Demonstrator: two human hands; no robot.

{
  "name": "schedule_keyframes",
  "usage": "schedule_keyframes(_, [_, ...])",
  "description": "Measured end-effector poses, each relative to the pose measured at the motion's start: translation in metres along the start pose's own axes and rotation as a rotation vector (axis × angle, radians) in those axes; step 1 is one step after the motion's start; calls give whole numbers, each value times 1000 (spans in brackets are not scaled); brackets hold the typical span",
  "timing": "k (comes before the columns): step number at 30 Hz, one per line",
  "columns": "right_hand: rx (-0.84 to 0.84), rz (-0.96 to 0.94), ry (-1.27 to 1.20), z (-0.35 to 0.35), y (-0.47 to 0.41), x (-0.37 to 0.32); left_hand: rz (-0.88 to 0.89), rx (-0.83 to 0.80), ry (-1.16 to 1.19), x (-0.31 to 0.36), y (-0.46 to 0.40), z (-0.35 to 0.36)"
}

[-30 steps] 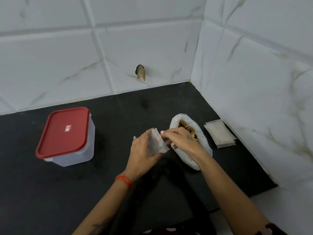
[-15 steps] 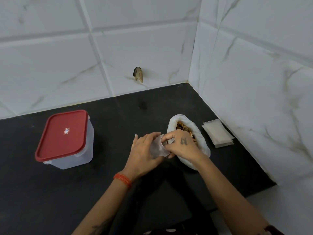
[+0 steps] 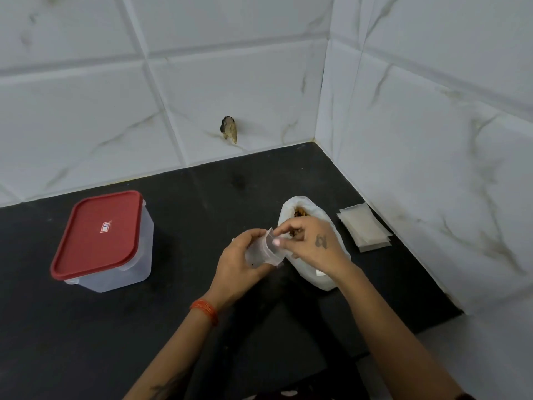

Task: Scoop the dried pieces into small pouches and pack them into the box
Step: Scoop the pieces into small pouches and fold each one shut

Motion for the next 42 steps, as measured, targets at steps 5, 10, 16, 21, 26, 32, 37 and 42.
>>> schedule_keyframes(5, [198, 220, 259, -41, 4, 44, -47, -6, 48, -6, 1, 2])
schedule_keyframes(10, [-124, 390, 516, -15, 15, 73, -80, -9, 70, -11, 0, 9])
schedule_keyframes(16, [-12, 376, 515, -26, 15, 72, -119, -19, 85, -15, -3, 20])
schedule_keyframes(21, [167, 286, 739, -51, 9, 65, -206, -67, 112, -22, -7, 36])
schedule_keyframes(26, [90, 188, 871, -31, -7, 66, -283, -118, 175, -28, -11, 50])
schedule_keyframes(32, [89, 189, 790, -51, -12, 78, -318, -93, 217, -32, -13, 53])
schedule_keyframes(37, [9, 162, 768, -38, -18, 83, -330, -79, 258, -35, -15, 58])
schedule_keyframes(42, [-11, 235, 593, -51, -24, 102, -348, -60, 315, -38, -15, 62])
Point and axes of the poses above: each hand's wrist, its own y-axis away from the middle knuckle, its own z-axis out of the palm, x = y × z, the point moved 7 cm from there along -y, towards the middle knuckle, and after that the axes turned 12 degrees about y, right-handed, at the moved point
